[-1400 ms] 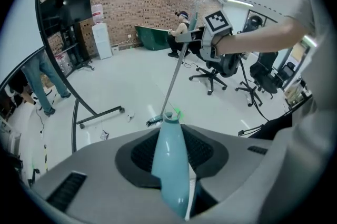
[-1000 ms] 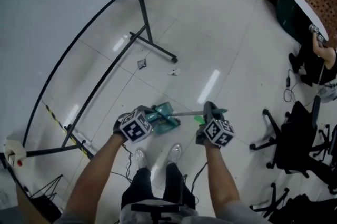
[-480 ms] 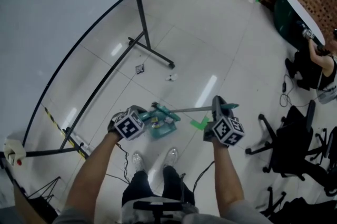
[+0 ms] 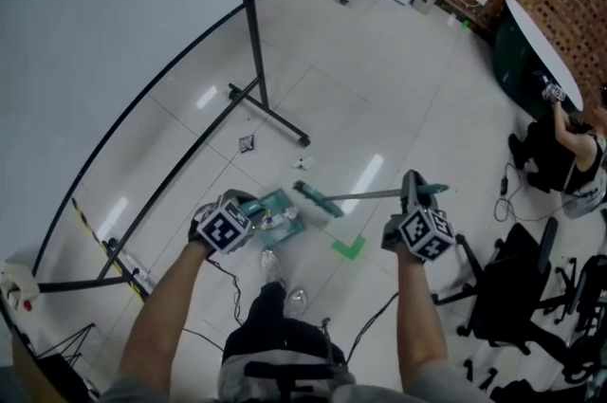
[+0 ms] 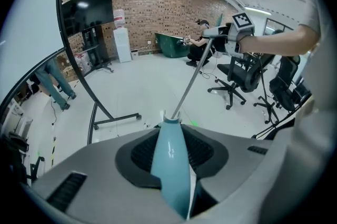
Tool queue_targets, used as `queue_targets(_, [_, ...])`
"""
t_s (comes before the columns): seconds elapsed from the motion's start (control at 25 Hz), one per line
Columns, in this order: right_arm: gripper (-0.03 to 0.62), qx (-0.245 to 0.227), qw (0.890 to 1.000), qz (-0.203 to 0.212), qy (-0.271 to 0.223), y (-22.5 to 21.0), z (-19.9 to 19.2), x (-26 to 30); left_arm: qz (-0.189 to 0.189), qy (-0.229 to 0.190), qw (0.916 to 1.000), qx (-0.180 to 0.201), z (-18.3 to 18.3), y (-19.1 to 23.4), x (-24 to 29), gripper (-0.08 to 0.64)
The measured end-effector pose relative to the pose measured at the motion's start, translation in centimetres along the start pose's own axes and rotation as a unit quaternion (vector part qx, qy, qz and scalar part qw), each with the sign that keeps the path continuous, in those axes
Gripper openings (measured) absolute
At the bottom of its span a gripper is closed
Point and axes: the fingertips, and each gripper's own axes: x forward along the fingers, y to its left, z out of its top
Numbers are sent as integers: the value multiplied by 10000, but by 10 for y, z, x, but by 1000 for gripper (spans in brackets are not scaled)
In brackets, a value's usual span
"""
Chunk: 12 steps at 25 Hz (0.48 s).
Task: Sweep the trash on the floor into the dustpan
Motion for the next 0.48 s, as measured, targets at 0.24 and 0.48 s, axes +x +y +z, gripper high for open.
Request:
queue_targets(0.24, [48, -439, 9985, -337, 52, 9, 19, 62, 31, -48, 9996, -273, 12, 58, 15, 120])
queue_targets(0.48, [48, -480, 9979, -428, 114, -11, 29, 122, 25, -62, 9989, -459, 53, 91, 40, 120])
